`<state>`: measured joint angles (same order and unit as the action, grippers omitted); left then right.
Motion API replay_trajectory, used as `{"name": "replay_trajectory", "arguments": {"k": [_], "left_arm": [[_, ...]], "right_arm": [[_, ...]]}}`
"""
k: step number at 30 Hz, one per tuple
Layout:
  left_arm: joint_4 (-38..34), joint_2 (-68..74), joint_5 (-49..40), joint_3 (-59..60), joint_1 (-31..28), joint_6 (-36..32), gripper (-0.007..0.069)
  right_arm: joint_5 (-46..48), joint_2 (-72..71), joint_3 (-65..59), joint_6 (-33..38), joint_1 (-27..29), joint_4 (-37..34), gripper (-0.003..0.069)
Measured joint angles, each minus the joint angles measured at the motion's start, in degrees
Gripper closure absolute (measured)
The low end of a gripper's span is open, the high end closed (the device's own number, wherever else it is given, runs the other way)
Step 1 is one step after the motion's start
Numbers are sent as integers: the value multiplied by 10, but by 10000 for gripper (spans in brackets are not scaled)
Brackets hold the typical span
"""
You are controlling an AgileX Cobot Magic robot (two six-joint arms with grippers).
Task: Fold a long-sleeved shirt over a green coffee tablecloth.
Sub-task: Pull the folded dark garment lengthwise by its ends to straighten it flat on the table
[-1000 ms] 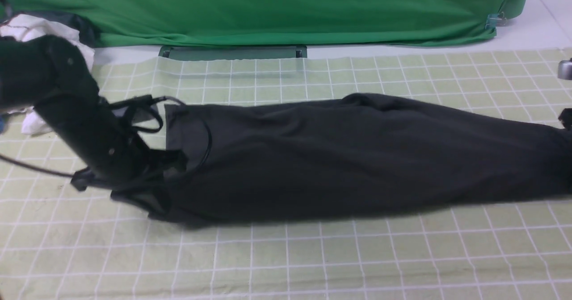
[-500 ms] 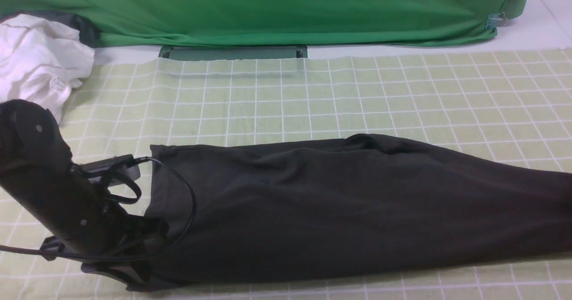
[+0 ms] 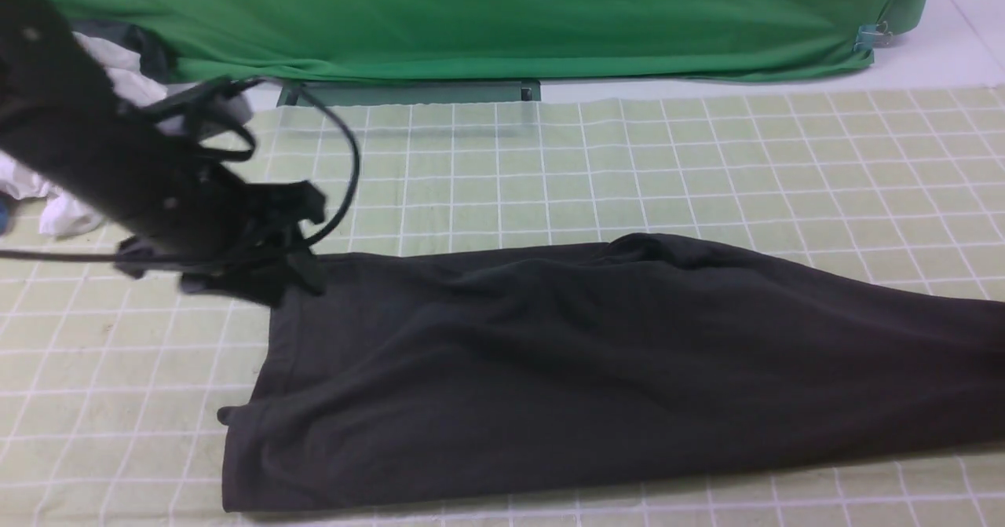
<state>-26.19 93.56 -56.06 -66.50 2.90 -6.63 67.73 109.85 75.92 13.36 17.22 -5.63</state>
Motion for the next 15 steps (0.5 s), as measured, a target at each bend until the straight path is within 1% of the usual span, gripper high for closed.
{"name": "replay_trajectory", "arguments": {"k": [2,3,6,9,14,15], "left_arm": [[-5,29,9,-11,17,-11,458],[-9,60,15,-22,34,-20,536],[-19,108,23,-45,60,-30,599],[-31,154,30,-75,81,-33,612],[-50,213,77,-105,92,-29,613],[-56,230,102,-112,92,-28,613]], "right_arm": [[-2,0,0,-1,0,-1,625],[-3,0,0,-6,0,-1,625],[-7,0,0,-9,0,-1,625],[-9,0,0,-10,0,-1,625],[-11,0,0,-10,0,-2,625],[-11,0,0,-10,0,-2,625]]}}
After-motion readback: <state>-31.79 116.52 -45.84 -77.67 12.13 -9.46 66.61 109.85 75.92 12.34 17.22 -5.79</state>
